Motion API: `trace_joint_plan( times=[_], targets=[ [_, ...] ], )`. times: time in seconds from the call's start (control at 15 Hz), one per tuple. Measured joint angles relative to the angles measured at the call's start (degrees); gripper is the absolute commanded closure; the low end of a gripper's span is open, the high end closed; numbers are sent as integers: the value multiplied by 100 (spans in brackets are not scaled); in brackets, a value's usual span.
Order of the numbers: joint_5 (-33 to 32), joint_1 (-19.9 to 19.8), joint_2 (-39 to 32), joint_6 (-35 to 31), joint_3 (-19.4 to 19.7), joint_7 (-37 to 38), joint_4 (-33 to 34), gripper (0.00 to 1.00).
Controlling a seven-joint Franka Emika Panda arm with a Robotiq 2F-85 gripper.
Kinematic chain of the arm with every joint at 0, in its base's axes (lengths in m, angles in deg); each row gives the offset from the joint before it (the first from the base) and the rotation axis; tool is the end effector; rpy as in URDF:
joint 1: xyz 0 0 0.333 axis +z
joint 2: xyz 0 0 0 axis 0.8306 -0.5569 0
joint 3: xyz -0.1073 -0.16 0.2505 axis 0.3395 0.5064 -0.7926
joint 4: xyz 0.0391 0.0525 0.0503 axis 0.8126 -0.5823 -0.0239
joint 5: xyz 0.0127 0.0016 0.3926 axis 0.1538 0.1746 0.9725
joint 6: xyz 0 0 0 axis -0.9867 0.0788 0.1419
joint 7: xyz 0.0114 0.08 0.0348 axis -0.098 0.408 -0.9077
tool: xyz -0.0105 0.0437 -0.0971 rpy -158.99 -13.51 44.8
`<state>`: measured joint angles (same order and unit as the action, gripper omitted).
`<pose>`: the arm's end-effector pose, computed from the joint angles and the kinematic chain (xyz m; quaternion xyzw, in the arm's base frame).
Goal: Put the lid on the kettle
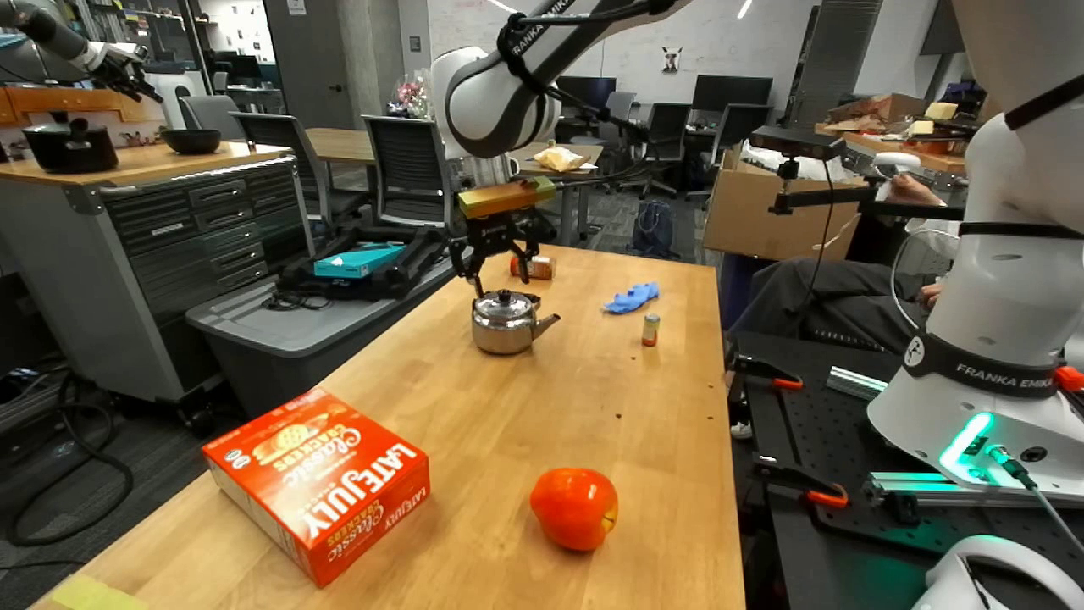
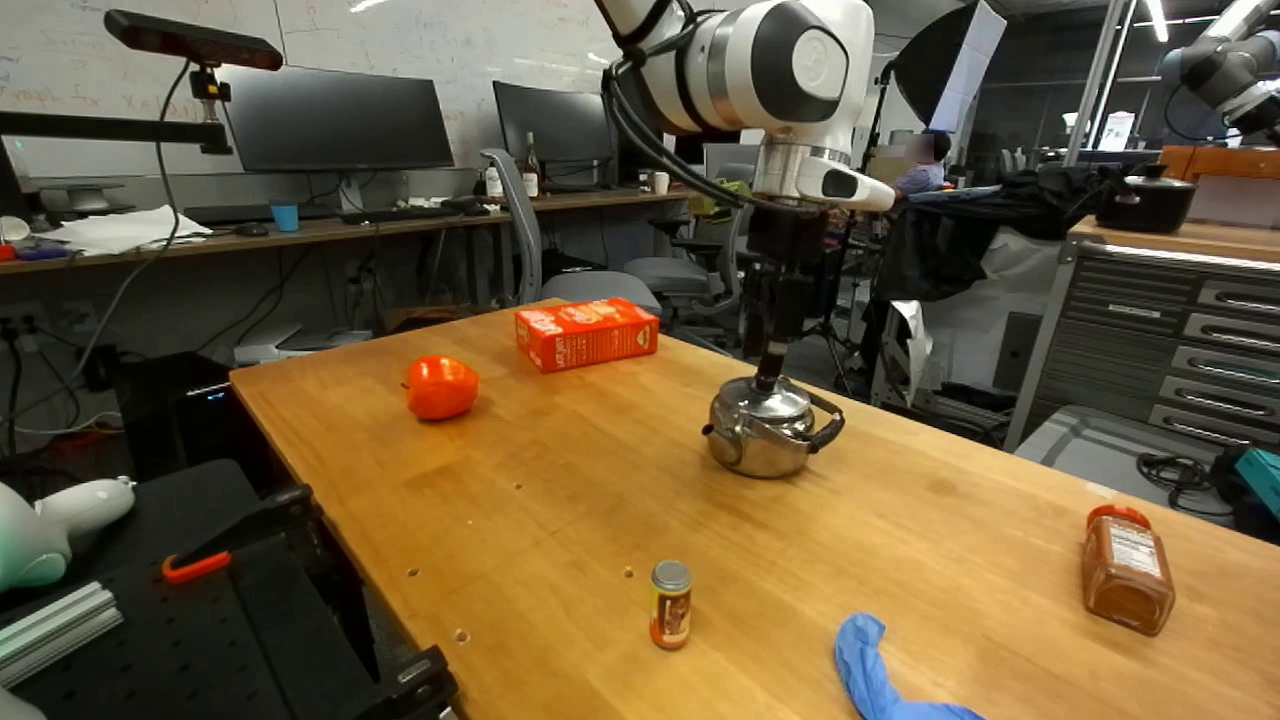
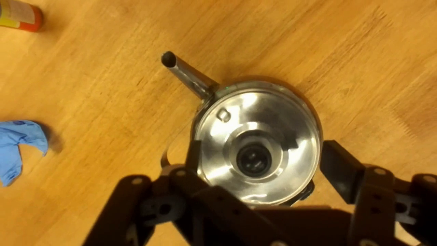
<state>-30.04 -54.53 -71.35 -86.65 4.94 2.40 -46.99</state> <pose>0.6504 -0.0549 0.2368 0.9213 -0.3770 -0.0809 0.0495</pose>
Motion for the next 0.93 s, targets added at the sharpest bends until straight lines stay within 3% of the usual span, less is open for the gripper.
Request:
trace_joint_plan(
  times=[0.93],
  targets=[
    [-326,-88,2100,17,-11,-1785,-1541,0]
  ],
)
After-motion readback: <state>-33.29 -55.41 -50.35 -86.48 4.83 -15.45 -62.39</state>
